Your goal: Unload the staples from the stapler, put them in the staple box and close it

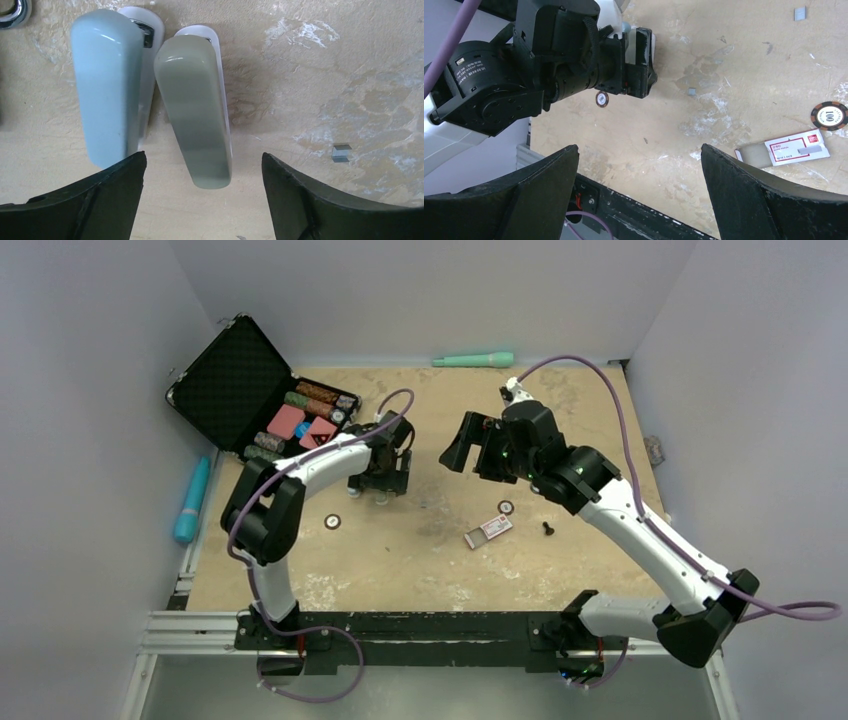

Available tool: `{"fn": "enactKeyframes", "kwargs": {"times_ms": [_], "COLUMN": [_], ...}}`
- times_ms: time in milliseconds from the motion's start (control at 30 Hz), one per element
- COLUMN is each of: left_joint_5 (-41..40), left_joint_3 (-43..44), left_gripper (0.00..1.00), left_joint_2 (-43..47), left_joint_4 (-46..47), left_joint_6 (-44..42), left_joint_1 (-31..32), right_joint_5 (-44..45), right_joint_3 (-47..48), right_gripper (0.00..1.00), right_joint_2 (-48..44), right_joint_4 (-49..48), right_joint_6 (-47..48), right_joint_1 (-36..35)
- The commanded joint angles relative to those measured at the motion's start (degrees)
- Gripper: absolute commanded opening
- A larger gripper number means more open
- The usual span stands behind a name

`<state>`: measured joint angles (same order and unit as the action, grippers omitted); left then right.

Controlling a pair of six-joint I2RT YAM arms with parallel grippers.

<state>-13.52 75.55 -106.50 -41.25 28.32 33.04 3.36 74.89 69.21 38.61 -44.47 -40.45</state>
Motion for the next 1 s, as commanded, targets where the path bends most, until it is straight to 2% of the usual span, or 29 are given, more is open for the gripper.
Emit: {"fn": "enactKeyframes", "kwargs": {"times_ms": [0,267,567,767,967], "left_joint_5": [0.4,5.2,12.9,13.3,13.3], "left_joint_3": [0.9,0.4,-14.3,-24.5,-29.0], "left_gripper": [0.90,0.91,0.91,0.90,0.89], "left_joint_2": [4.3,14.6,30.9,41.5,49.4], "left_joint_4": [-0.8,-4.6,-5.2,-5.3,-6.1], "left_joint_6": [1.6,-1.1,1.3,4.3,3.9], "left_joint_1": [-0.1,0.0,0.6,1.2,1.4], "right_joint_5": [-1.0,-1.3,-0.9,-1.7,0.3], "right_joint_3": [0.9,0.7,-4.4,-9.7,-14.1], "right_gripper": [0.97,0.97,0.96,0.95,0.92], "right_joint_2": [-2.1,-2.9,-6.8,-8.3,-8.1], "right_joint_4": [-0.4,-1.3,-1.4,-0.7,-0.6], "right_joint_6": [0.6,0.4,-1.6,-4.1,-6.4], "right_joint_1": [0.3,0.3,0.3,0.3,0.3]}}
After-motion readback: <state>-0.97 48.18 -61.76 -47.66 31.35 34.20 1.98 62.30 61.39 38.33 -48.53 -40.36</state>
